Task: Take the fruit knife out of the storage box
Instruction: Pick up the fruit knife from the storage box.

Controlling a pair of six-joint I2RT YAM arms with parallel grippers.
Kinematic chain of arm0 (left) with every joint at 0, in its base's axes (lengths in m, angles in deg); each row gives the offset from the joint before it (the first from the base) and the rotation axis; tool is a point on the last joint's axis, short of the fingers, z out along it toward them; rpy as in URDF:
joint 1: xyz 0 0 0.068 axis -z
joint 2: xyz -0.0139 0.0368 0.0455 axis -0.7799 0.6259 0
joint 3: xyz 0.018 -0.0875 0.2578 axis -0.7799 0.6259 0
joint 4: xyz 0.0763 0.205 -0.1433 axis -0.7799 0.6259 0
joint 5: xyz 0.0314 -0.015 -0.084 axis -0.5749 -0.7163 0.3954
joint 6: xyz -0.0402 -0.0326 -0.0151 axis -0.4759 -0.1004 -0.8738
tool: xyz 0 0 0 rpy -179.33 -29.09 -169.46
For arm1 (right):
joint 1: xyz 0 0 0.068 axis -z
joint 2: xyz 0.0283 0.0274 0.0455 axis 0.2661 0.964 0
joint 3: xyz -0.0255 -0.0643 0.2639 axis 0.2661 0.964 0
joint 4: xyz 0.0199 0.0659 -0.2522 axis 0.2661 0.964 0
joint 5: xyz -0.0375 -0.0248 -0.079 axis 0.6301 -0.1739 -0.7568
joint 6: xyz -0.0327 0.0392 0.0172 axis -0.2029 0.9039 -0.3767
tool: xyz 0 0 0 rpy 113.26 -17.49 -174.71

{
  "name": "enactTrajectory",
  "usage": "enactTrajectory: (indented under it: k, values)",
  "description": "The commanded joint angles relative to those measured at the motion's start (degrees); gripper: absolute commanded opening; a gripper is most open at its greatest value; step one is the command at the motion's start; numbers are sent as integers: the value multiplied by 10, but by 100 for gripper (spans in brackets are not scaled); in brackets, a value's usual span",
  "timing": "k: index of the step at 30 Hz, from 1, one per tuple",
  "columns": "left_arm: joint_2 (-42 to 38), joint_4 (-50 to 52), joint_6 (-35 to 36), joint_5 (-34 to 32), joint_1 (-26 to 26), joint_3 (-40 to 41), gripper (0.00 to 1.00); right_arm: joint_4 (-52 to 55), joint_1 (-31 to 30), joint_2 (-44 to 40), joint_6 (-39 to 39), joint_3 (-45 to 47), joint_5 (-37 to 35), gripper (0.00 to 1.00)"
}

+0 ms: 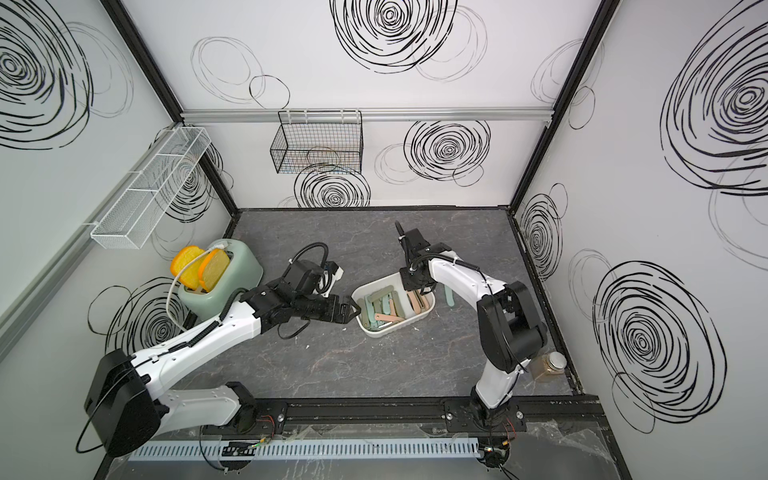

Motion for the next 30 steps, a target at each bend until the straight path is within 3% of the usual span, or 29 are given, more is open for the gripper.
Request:
enactTrajectory:
  k: [1, 11, 23, 30]
  values:
    - [-27, 8, -3, -11, -9, 15, 98, 4, -9, 29, 11, 2, -1, 37]
    - [-63, 23, 5, -5, -36, 47, 98, 7, -15, 93, 13, -21, -7, 37]
    - [-49, 20, 16, 7, -53, 46, 98, -17, -15, 131, 11, -4, 17, 35]
    - [-27, 16, 22, 15, -57, 31, 98, -19, -15, 140, 9, 1, 15, 24]
